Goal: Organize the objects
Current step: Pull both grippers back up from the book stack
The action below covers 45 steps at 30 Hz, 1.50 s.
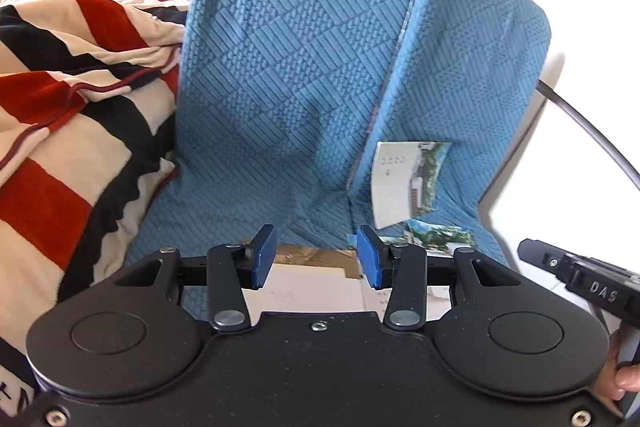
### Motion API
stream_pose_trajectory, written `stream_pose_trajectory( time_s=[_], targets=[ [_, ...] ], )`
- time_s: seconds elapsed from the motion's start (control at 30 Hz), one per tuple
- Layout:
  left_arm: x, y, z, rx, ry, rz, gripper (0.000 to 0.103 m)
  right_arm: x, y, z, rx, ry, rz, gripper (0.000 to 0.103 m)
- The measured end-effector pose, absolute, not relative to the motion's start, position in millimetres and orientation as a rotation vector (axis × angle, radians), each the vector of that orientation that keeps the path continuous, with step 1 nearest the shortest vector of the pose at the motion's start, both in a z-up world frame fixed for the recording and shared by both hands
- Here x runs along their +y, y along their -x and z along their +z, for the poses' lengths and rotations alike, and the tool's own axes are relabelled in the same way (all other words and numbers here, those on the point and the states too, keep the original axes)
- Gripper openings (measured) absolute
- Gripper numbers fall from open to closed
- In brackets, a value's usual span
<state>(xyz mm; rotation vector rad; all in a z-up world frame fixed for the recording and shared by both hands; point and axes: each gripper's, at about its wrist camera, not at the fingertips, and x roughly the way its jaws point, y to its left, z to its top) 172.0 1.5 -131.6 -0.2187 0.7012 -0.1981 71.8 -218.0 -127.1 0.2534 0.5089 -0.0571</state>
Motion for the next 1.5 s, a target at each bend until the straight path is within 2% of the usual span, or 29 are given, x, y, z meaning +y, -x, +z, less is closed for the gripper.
stream_pose_trajectory(
  time_s=[0.1, 0.17, 0.3, 0.37, 0.4, 0.43, 0.5, 0.63, 0.73, 0.9, 1.5],
  targets=[
    [-5.8, -168.6, -129.8, 0.697, 0.208, -0.201, 0.042, -217.6, -64.9, -130.1, 0.517, -0.239, -0.071, 0.024],
    [-9.0, -166.0, -129.3, 0.696, 0.213, -0.205, 0.042, -219.5, -59.7, -131.9, 0.518, -0.244, -0.076, 0.032],
    [-17.8, -160.3, -127.8, 0.69, 0.204, -0.207, 0.047, -220.4, -51.8, -134.1, 0.526, -0.225, -0.09, 0.034],
    [-22.6, -157.5, -128.1, 0.689, 0.192, -0.211, 0.049, -221.4, -48.4, -134.4, 0.525, -0.211, -0.1, 0.041],
    [-24.4, -157.0, -128.5, 0.693, 0.194, -0.216, 0.05, -222.7, -46.7, -134.5, 0.52, -0.21, -0.103, 0.053],
    [-26.5, -156.3, -128.6, 0.696, 0.195, -0.221, 0.05, -224.5, -44.6, -134.5, 0.513, -0.212, -0.108, 0.072],
    [-31.7, -153.4, -128.1, 0.689, 0.181, -0.227, 0.053, -228.7, -41.6, -134.8, 0.5, -0.216, -0.114, 0.095],
    [-41.7, -150.1, -127.4, 0.683, 0.161, -0.251, 0.063, -240.8, -42.7, -141.6, 0.523, -0.221, -0.147, 0.093],
    [-48.2, -147.6, -126.9, 0.663, 0.147, -0.247, 0.084, -249.8, -39.3, -144.3, 0.519, -0.24, -0.157, 0.093],
    [-56.0, -142.7, -129.2, 0.622, 0.155, -0.214, 0.101, -256.5, -32.8, -143.8, 0.51, -0.232, -0.176, 0.093],
    [-80.7, -142.0, -130.8, 0.631, 0.122, -0.219, 0.103, -269.6, -17.0, -148.1, 0.521, -0.225, -0.202, 0.093]
  ],
)
